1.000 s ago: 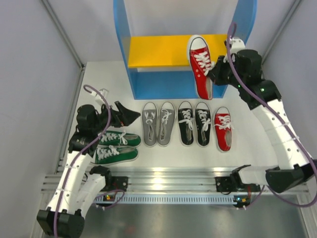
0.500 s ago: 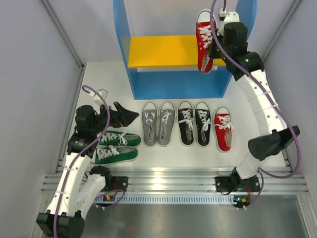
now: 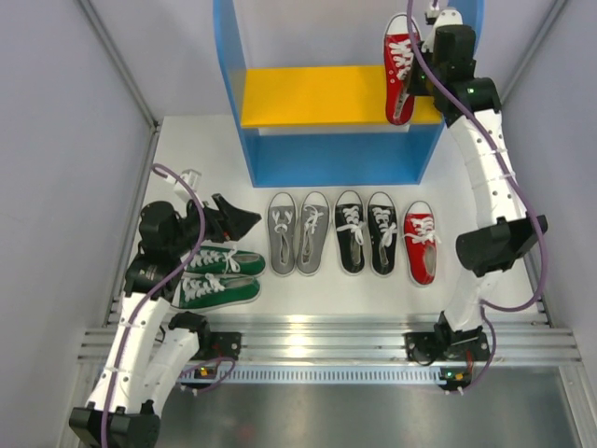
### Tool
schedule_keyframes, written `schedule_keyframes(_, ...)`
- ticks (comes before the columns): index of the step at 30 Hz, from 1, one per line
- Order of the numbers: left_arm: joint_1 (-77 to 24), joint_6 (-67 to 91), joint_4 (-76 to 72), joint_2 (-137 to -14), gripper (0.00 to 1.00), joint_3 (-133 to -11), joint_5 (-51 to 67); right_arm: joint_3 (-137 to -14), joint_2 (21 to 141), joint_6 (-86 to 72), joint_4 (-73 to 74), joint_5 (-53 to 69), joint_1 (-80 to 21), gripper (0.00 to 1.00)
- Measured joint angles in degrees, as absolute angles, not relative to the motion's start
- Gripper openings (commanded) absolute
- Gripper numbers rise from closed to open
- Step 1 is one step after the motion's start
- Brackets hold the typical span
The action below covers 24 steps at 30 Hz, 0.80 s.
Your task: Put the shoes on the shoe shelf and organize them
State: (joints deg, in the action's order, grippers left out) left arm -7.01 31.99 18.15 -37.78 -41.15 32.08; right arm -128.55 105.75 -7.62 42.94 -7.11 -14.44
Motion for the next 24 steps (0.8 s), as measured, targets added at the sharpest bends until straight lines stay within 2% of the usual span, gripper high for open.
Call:
schedule_keyframes(8,-7.0,32.0,18.2,-37.7,0.91,-41.1,32.1,-128.8,107.5,-8.1,43.2,-5.9,-13.0,0.00)
schedule_keyframes(11,-7.0,32.0,18.2,-37.6,0.91,-41.1,32.1,-129.6,107.7,-8.4,43.8,-5.7,-13.0,0.30)
schedule_keyframes(12,-7.0,32.0,18.2,-37.6,0.91,-41.1,32.1,-129.9,107.8,-8.6,44.0,-5.8,-13.0,0.42)
schedule_keyframes(14,-7.0,32.0,18.2,-37.6,0.91,-41.1,32.1,-130.3,107.9,-8.7,43.9,-5.4,-13.0,0.53)
schedule_keyframes(15,-7.0,32.0,18.2,-37.6,0.91,-41.1,32.1,-130.5,107.9,-8.8,43.7,-5.2,-13.0,0.62)
schedule_keyframes(24,-7.0,32.0,18.2,-37.6,0.93,-41.1,32.1,-128.6,106.5,-9.0,39.9,-4.0,-13.3,0.64)
